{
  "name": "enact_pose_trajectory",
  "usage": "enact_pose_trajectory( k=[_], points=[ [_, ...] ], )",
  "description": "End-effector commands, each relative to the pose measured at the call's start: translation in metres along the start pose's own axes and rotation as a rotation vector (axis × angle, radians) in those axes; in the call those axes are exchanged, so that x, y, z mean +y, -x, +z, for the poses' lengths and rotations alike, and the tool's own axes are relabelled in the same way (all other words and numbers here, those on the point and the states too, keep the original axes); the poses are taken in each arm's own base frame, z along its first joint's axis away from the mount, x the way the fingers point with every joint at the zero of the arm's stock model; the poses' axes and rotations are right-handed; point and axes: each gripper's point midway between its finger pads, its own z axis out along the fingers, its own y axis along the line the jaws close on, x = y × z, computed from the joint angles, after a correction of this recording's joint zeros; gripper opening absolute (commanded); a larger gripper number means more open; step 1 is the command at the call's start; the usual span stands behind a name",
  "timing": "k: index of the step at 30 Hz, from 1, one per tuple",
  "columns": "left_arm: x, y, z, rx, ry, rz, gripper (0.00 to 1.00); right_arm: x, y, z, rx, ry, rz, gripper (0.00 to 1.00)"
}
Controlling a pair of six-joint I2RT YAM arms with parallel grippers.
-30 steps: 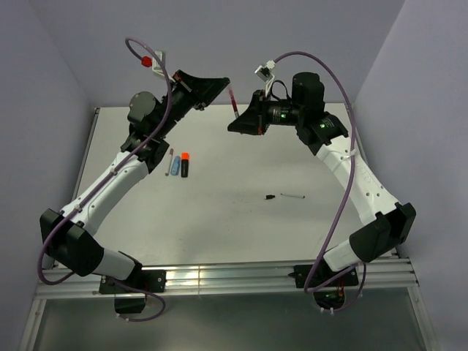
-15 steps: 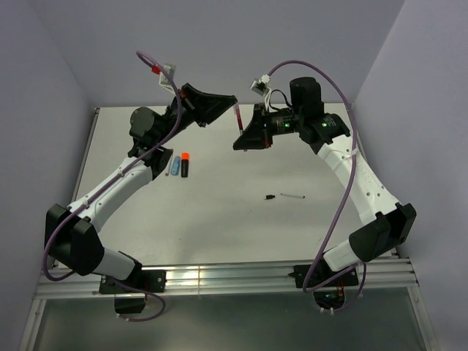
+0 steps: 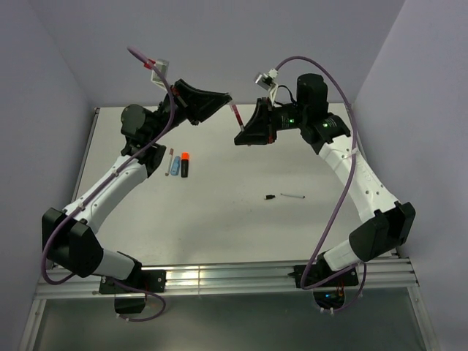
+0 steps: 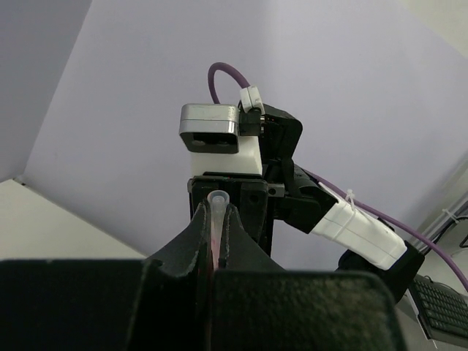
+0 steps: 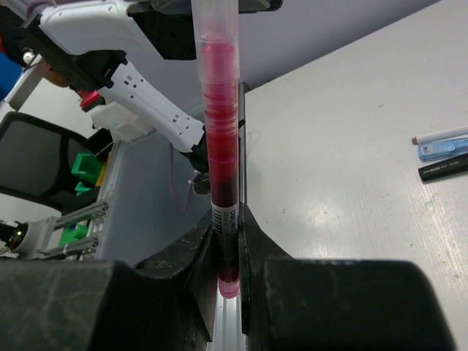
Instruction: Insert the pens into the pen caps
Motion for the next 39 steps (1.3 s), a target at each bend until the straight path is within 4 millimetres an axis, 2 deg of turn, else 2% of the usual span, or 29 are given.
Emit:
enact_pose_trajectory(
  k=[1, 3, 8, 11, 15, 18, 20, 26, 28, 34, 39],
  points=[
    [0.010, -0.097, -0.030, 0.443, -0.024, -0.265, 0.00, 0.032, 0.063, -0.013, -0.176, -0.041, -0.385, 0.00],
    [0.006, -0.086, -0.025, 0.423, -0.042, -0.237, 0.00, 0.029, 0.054, -0.012, -0.169, -0.043, -0.364, 0.00],
    [0.005, -0.069, -0.019, 0.371, -0.032, -0.197, 0.01, 0.027, 0.047, -0.011, -0.165, -0.049, -0.345, 0.00],
    [0.007, -0.057, -0.015, 0.332, -0.011, -0.172, 0.09, 0.027, 0.044, -0.010, -0.163, -0.051, -0.335, 0.00],
    [0.012, -0.042, -0.012, 0.287, 0.031, -0.130, 0.28, 0.025, 0.042, -0.009, -0.165, -0.056, -0.319, 0.00],
    [0.016, -0.034, -0.009, 0.254, 0.072, -0.100, 0.38, 0.023, 0.039, -0.007, -0.166, -0.063, -0.304, 0.00],
    [0.017, -0.030, -0.009, 0.235, 0.087, -0.085, 0.39, 0.023, 0.037, -0.006, -0.168, -0.065, -0.291, 0.00],
    [0.004, -0.029, -0.010, 0.202, 0.008, -0.101, 0.43, 0.021, 0.032, -0.001, -0.170, -0.065, -0.257, 0.00],
    [-0.008, -0.026, -0.011, 0.187, -0.045, -0.093, 0.47, 0.019, 0.032, -0.001, -0.179, -0.070, -0.243, 0.00],
    [-0.026, -0.029, -0.018, 0.192, -0.136, -0.090, 0.55, 0.015, 0.033, 0.000, -0.192, -0.074, -0.218, 0.00],
    [-0.023, -0.026, -0.013, 0.169, -0.122, -0.084, 0.54, 0.017, 0.033, 0.002, -0.193, -0.056, -0.208, 0.00]
  ],
)
